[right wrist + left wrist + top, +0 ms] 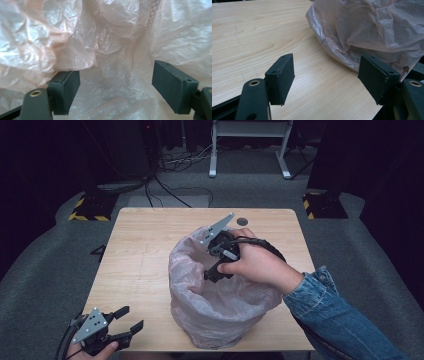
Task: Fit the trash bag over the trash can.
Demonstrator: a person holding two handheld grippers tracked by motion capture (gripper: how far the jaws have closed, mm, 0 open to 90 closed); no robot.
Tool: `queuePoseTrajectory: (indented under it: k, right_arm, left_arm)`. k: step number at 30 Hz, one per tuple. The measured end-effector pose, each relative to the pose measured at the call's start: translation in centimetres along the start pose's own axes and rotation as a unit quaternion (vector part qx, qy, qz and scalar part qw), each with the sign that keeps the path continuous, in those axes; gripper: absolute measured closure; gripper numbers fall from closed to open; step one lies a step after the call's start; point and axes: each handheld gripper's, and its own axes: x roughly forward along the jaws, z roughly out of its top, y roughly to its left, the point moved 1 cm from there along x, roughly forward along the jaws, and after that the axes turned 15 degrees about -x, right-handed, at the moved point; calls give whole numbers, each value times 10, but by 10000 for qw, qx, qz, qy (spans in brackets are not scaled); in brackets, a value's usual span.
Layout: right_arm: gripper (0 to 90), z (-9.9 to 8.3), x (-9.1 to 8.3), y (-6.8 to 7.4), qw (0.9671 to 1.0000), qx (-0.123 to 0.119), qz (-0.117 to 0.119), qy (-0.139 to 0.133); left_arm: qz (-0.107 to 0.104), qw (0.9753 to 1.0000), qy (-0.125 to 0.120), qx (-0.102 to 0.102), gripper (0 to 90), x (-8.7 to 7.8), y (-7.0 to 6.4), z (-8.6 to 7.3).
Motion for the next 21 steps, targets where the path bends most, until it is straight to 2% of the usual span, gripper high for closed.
queuePoseTrajectory:
  k: [3, 4, 6, 9, 17, 21]
  right_arm:
    - [248, 5, -6, 1, 10000, -40, -64, -64]
    - [260, 6, -8, 0, 9999, -58, -103, -12]
    - [258, 8, -7, 0, 9995, -119, -165, 253]
    - [257, 9, -1, 2, 9979, -205, -35, 615]
    - [276, 7, 0, 2, 9977, -238, 56, 631]
    - [279, 11, 5, 2, 9956, -308, 11, 886]
  left_arm:
    - [8, 10000, 26, 12, 293, 0, 0, -1]
    - [11, 10000, 31, 12, 292, 0, 0, -1]
    - [12, 10000, 33, 14, 293, 0, -1, -1]
    - [5, 10000, 22, -7, 293, 0, -1, -1]
    - [12, 10000, 0, -18, 293, -2, 1, -2]
    - [-5, 10000, 33, 5, 293, 1, 0, -2]
